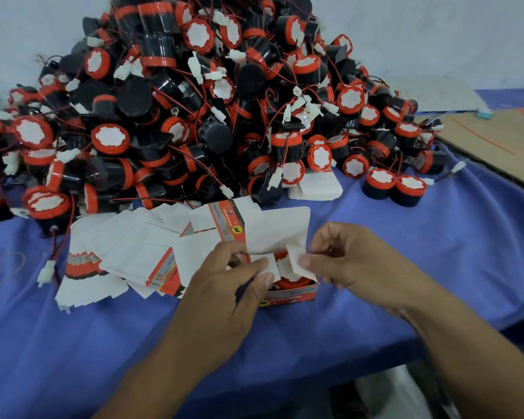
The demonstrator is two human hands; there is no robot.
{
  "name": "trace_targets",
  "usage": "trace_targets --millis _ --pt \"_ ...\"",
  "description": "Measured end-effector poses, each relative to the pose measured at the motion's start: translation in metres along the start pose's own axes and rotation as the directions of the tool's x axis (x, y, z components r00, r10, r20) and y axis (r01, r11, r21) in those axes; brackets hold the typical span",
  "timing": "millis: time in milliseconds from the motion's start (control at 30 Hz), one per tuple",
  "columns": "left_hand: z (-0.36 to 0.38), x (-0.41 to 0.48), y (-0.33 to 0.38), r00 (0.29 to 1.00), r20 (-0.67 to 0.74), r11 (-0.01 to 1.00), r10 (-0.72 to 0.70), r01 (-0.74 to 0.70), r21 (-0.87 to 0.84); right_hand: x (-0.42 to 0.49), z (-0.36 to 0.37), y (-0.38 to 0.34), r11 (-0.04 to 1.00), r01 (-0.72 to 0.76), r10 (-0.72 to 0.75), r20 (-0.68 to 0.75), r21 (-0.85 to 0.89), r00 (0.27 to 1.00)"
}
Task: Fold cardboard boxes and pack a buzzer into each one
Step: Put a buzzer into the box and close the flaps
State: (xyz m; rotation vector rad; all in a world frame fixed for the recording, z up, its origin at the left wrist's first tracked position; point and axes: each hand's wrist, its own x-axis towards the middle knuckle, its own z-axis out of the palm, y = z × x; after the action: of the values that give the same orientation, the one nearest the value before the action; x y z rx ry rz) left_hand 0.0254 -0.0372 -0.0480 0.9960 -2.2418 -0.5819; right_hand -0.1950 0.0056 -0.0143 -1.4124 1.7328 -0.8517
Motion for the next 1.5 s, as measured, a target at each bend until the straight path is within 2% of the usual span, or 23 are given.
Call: trace_targets --millis 100,167,233,300,367,467,533,767,900,1033,1200,1500 --pt "0.003 0.0 -0.001 0.996 -0.072 0.999 0.043 -0.041 0.024 0.005 0.013 -0.002 0.994 -0.033 0.035 -0.017 0.101 0.999" --pt "0.005 -0.001 -0.002 0.994 -0.113 0.998 0.014 -0.02 -0.055 0.005 0.014 -0.003 0.99 0.039 -0.042 0.021 0.136 0.999" --pt "0.005 -0.001 -0.004 0.99 -0.129 0.98 -0.059 0.033 -0.195 0.004 0.014 -0.002 0.991 0.126 -0.128 0.044 0.054 0.991" --pt "0.004 -0.001 -0.006 0.988 -0.079 0.935 -0.132 0.098 -0.34 0.005 0.011 0.0 0.982 0.186 -0.185 0.033 -0.044 0.982" --pt "0.001 0.001 -0.007 0.994 -0.046 0.92 -0.099 0.074 -0.385 0.005 0.004 0.0 0.959 0.26 -0.254 0.071 -0.108 0.965" --pt "-0.001 0.002 -0.009 0.999 -0.04 0.964 0.033 -0.042 -0.261 0.002 -0.003 0.003 0.958 0.281 -0.265 0.207 -0.052 0.942" --pt "-0.001 0.002 -0.012 1.0 -0.002 0.974 0.031 -0.031 -0.224 0.0 -0.004 0.007 0.956 0.287 -0.262 0.259 -0.065 0.93" --pt "-0.002 0.0 -0.022 0.988 0.151 0.951 0.038 0.01 -0.309 0.0 0.0 0.008 0.917 0.386 -0.355 0.242 -0.097 0.903" --pt "-0.001 0.002 -0.026 0.994 0.109 0.956 0.032 0.001 -0.295 0.004 0.002 0.009 0.914 0.391 -0.364 0.211 -0.104 0.907" --pt "-0.001 0.004 -0.027 0.994 0.067 0.974 0.091 -0.075 -0.215 0.007 0.004 0.011 0.915 0.392 -0.369 0.197 -0.091 0.908" --pt "-0.001 0.006 -0.029 0.991 0.083 0.984 0.101 -0.087 -0.157 0.008 0.005 0.012 0.916 0.389 -0.36 0.227 -0.101 0.905" --pt "-0.002 0.0 -0.026 0.981 0.12 0.987 0.15 -0.143 -0.069 -0.001 0.012 0.01 0.842 0.436 -0.323 0.35 -0.318 0.879"
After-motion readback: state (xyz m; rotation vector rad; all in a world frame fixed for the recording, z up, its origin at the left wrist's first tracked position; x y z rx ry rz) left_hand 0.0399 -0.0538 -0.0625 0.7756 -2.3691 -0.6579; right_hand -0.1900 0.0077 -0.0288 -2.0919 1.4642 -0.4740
